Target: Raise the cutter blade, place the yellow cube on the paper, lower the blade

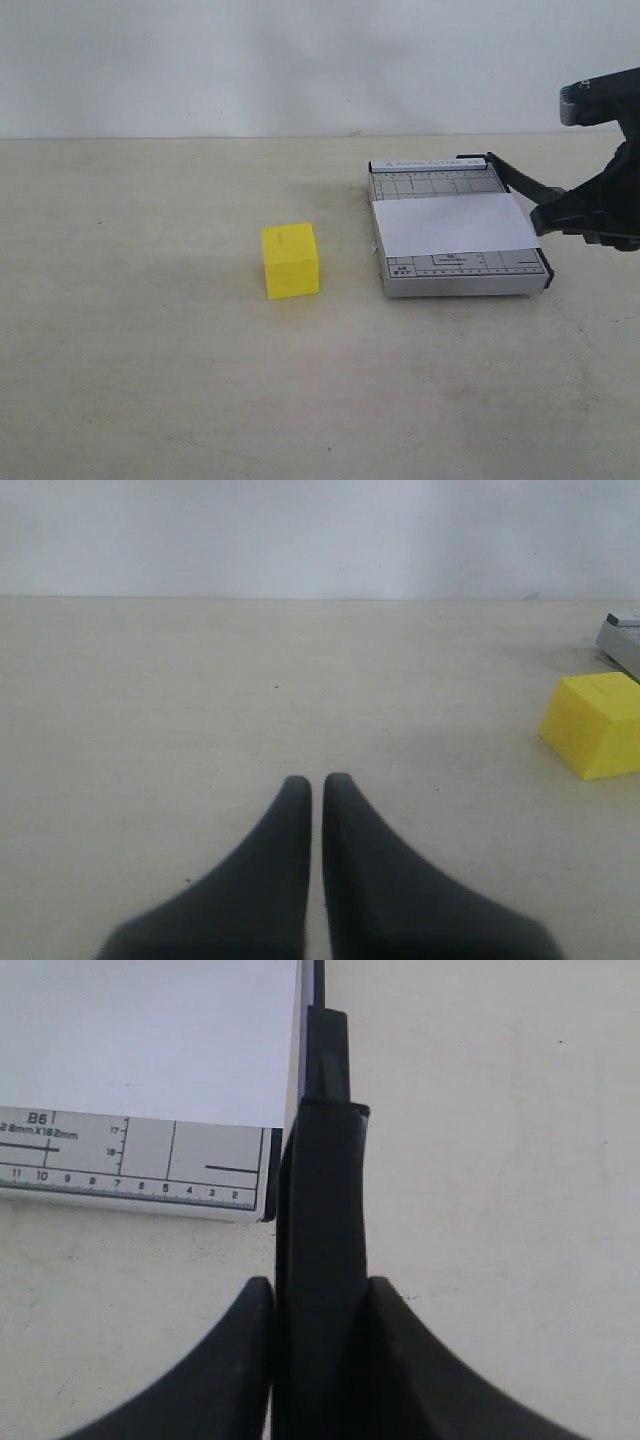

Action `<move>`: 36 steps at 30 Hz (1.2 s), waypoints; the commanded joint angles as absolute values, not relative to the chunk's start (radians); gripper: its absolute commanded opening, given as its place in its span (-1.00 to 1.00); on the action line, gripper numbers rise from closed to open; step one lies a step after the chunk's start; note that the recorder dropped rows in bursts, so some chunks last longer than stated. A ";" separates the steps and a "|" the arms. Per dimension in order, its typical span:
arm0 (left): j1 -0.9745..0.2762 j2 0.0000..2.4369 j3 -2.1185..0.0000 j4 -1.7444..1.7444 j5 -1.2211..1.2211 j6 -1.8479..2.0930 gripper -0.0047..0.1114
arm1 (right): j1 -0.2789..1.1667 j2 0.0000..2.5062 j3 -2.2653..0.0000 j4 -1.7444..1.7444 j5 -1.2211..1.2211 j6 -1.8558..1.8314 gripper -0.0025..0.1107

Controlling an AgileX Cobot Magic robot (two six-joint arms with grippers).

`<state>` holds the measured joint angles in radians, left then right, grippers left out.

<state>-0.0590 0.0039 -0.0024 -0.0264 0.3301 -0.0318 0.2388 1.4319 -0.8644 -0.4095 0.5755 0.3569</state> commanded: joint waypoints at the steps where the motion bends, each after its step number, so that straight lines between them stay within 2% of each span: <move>1: -0.055 0.000 0.000 -0.030 0.315 -0.032 -0.84 | 0.238 1.414 -0.889 -0.450 0.481 0.324 0.09; 2: -0.055 0.000 0.000 -0.030 0.315 -0.032 -0.84 | 0.238 1.414 -0.889 -0.450 0.481 0.334 0.21; 6: -0.055 0.000 0.000 -0.030 0.315 -0.032 -0.84 | 0.238 1.414 -0.889 -0.457 0.494 0.338 0.06; 13: -0.055 0.000 0.000 -0.030 0.315 -0.032 -0.84 | 0.250 1.387 -0.889 -0.379 0.390 0.324 0.12; 27: -0.055 0.000 0.000 -0.030 0.315 -0.032 -0.84 | 0.534 1.455 -0.991 -0.278 0.293 0.267 0.12; 29: -0.055 0.000 0.000 -0.030 0.315 -0.032 -0.84 | 0.556 1.492 -1.010 -0.256 0.289 0.272 0.20; 32: -0.055 0.000 0.000 -0.030 0.315 -0.032 -0.84 | 0.569 1.558 -1.042 -0.205 0.295 0.286 0.48; 36: -0.055 0.000 0.000 -0.030 0.315 -0.032 -0.84 | 0.569 1.649 -1.070 -0.173 0.289 0.310 0.52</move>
<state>-0.0590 0.0039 -0.0024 -0.0264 0.3301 -0.0318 0.5669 1.5988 -1.0477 -0.1913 0.2971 0.2909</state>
